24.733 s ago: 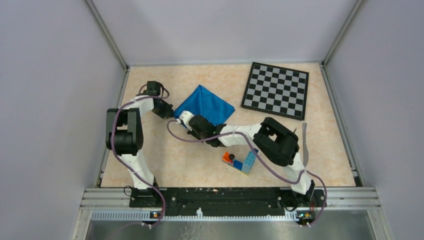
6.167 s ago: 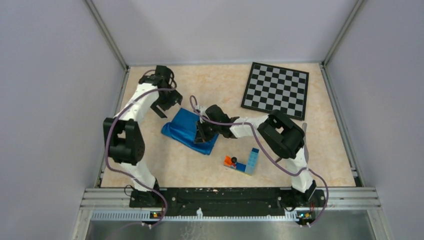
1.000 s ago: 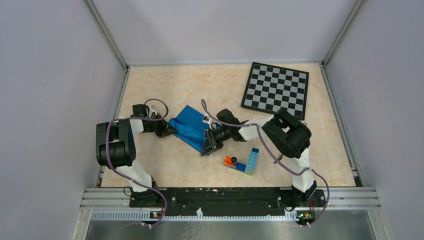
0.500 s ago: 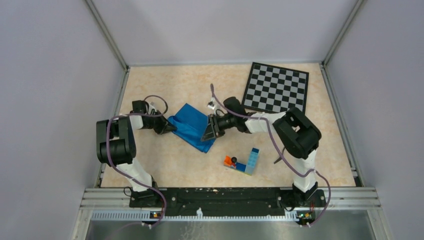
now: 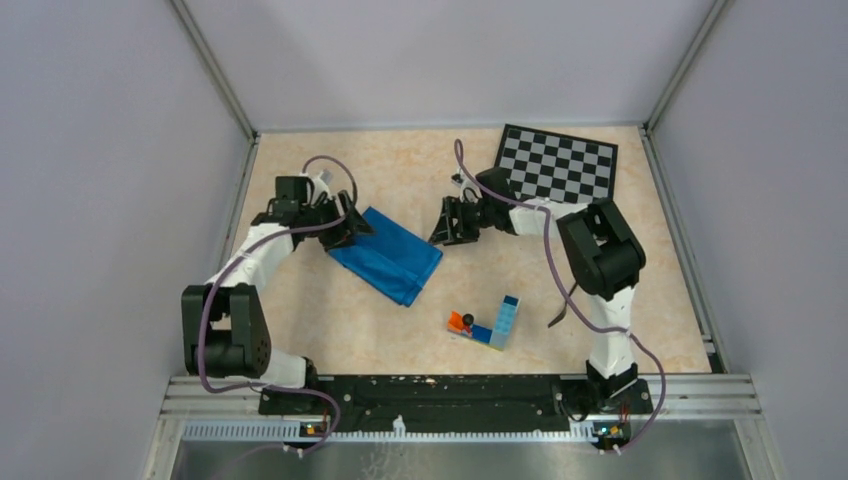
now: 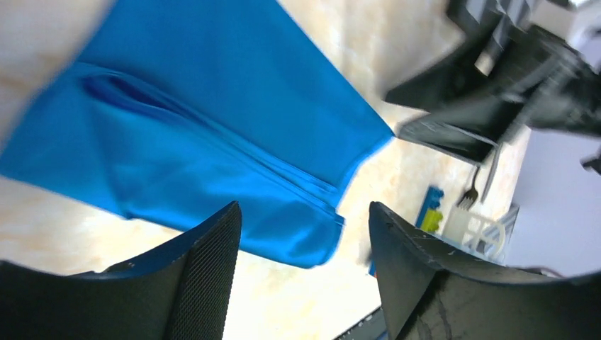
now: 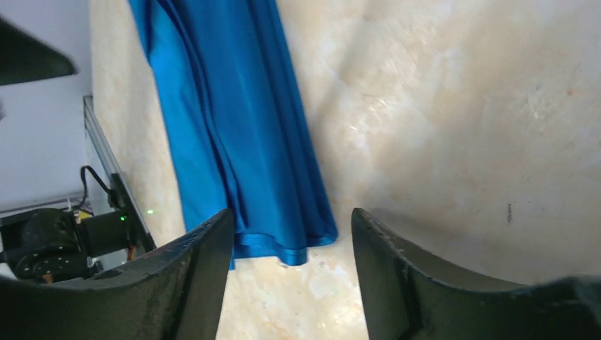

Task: Fold the napkin into a case and place the utensils inside
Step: Pick up the 2/3-rectangle-folded napkin at the center of the board.

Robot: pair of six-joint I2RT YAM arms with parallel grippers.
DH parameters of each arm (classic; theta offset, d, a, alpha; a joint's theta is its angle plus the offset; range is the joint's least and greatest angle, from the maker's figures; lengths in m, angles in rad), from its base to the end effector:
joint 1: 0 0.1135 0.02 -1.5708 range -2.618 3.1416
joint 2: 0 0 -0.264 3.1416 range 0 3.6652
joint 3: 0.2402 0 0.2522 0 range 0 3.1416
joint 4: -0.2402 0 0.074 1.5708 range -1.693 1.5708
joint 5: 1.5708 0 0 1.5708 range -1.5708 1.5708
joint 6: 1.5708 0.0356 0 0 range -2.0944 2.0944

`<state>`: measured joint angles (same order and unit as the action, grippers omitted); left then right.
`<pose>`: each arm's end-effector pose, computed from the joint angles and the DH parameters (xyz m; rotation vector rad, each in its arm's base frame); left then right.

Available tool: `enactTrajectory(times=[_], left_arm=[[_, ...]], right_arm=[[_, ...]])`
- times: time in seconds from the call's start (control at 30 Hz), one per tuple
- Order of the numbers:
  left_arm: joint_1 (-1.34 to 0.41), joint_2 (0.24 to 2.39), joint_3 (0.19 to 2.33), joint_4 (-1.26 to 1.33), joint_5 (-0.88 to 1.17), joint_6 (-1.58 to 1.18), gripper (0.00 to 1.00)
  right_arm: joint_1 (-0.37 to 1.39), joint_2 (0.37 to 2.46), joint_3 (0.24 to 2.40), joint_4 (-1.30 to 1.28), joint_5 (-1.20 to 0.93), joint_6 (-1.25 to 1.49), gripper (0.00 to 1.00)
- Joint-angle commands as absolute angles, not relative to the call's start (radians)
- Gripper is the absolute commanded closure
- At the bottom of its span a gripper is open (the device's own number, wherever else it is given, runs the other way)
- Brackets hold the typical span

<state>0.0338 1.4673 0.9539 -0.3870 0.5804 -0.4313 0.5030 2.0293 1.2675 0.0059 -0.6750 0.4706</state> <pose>0.3005 -0.0094 0.2267 -0.3174 2.4493 -0.8881 0.3657 0.2266 0.1547 -0.4085 2.4308 1.2479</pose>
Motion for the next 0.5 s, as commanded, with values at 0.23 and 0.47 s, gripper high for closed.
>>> enactTrajectory(times=[0.23,0.47], left_arm=[[-0.181,1.365,0.862,-0.4,0.503,-0.478,0.31],[-0.243,1.358,0.883,-0.415,0.481,-0.501,0.27]], right_arm=[[0.543,2.071,1.187,0.149,-0.721,0.56,0.78],[0.703,1.893,0.933,0.427,-0.705,0.809,0.79]])
